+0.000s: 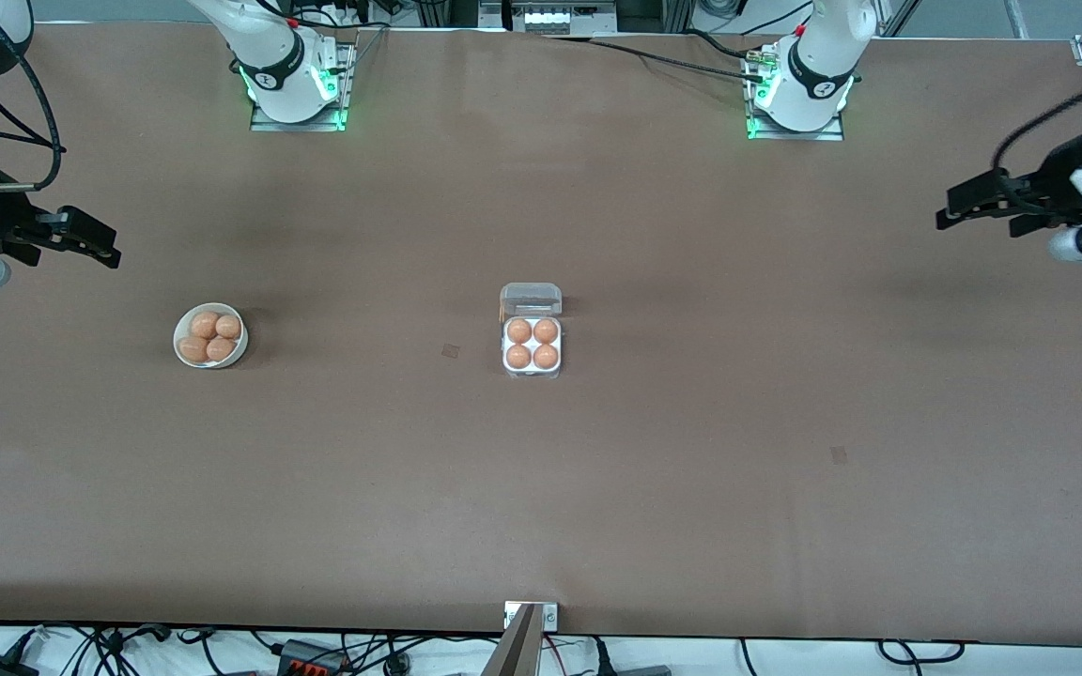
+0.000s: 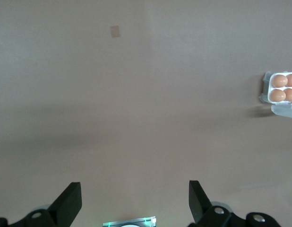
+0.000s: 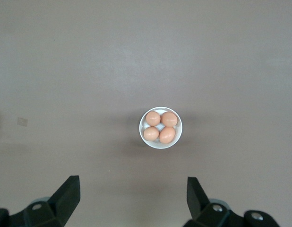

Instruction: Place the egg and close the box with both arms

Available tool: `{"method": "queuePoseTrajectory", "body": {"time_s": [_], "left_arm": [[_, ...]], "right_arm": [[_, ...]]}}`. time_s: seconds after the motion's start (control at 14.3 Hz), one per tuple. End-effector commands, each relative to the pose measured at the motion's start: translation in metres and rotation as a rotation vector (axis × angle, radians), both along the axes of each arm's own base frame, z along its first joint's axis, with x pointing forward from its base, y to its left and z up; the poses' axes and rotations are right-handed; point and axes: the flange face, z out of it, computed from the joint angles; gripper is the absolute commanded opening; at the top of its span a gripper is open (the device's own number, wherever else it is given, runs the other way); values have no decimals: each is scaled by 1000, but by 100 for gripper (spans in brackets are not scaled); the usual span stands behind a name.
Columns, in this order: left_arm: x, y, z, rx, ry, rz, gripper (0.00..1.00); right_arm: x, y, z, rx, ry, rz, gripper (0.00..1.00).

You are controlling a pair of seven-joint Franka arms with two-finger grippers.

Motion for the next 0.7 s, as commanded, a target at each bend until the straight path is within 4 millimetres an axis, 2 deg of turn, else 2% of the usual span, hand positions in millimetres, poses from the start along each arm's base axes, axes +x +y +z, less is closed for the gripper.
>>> {"method": "queuePoseTrajectory", "body": {"time_s": [0.0,0.14,0.21,0.35,0.49,0.56,0.63], "left_arm": [[2,0,10,50,-13,-33,100],[2,3,6,64,0,-30,100],[8,3,-8,62,28,-34,100],[13,2,-23,53,62,-66,97],[13,-1,-26,52,98,-77,21],[6,-18,-22,54,144,-107,4],[3,-31,-21,57,156,-132,1]], "right_arm": [[1,-1,6,5,-10,7,100],[1,-1,6,5,-12,7,100],[1,-1,6,5,-12,7,100],[1,0,5,5,-9,10,100],[1,1,5,5,-7,15,100],[1,1,5,5,-7,15,100],[0,1,4,3,-2,15,100]]}}
